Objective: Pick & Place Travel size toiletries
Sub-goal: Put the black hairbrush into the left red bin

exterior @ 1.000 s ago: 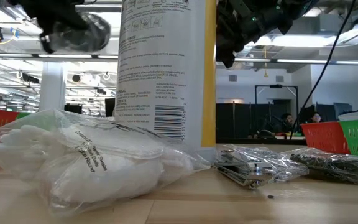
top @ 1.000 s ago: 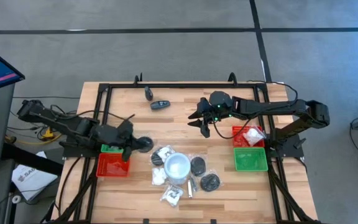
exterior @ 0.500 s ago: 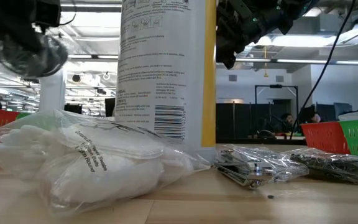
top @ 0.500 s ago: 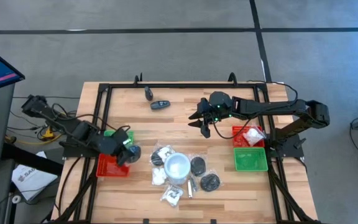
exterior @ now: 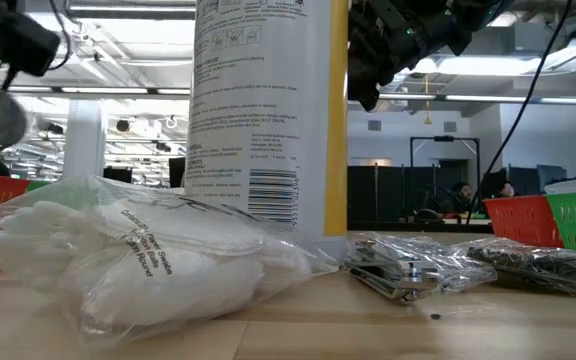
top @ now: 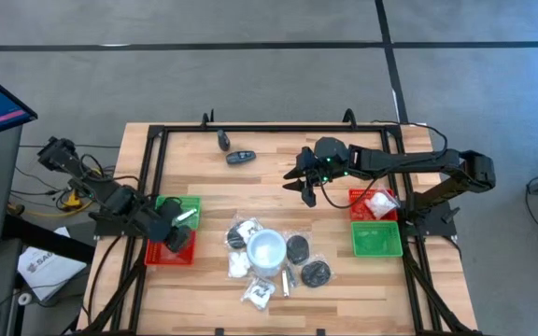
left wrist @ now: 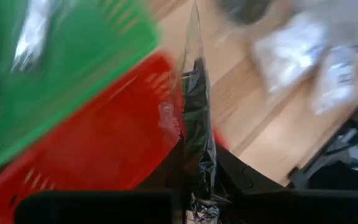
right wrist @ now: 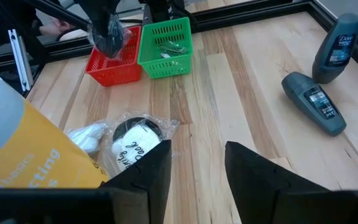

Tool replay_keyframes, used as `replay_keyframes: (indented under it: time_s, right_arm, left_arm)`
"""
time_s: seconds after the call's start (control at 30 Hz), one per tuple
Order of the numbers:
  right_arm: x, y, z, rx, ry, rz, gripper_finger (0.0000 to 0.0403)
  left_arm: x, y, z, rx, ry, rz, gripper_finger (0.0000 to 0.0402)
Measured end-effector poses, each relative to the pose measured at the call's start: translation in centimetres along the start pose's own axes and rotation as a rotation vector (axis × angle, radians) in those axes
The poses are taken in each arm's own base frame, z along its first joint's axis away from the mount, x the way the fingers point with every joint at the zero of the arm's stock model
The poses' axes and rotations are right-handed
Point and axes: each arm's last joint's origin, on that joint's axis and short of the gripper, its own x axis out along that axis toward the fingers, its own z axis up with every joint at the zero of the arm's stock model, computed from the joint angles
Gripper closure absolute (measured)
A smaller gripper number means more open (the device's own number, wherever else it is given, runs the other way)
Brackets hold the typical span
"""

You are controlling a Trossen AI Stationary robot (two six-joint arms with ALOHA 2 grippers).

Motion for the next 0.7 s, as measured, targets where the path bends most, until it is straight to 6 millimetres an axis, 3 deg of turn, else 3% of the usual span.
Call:
replay_keyframes:
  time_s: [0.3, 0.7]
  right_arm:
    - [0.0, 0.0, 0.0, 0.0, 0.0, 0.0, 0.0265]
    - [0.0, 0.0, 0.0, 0.0, 0.0, 0.0, 0.0266]
  left_arm:
    - [-0.1, 1.3, -0.7, -0.129, 0.122, 0.142, 0.0378]
    - [0.3, 1.1, -1.0, -0.151, 0.227, 0.193, 0.0378]
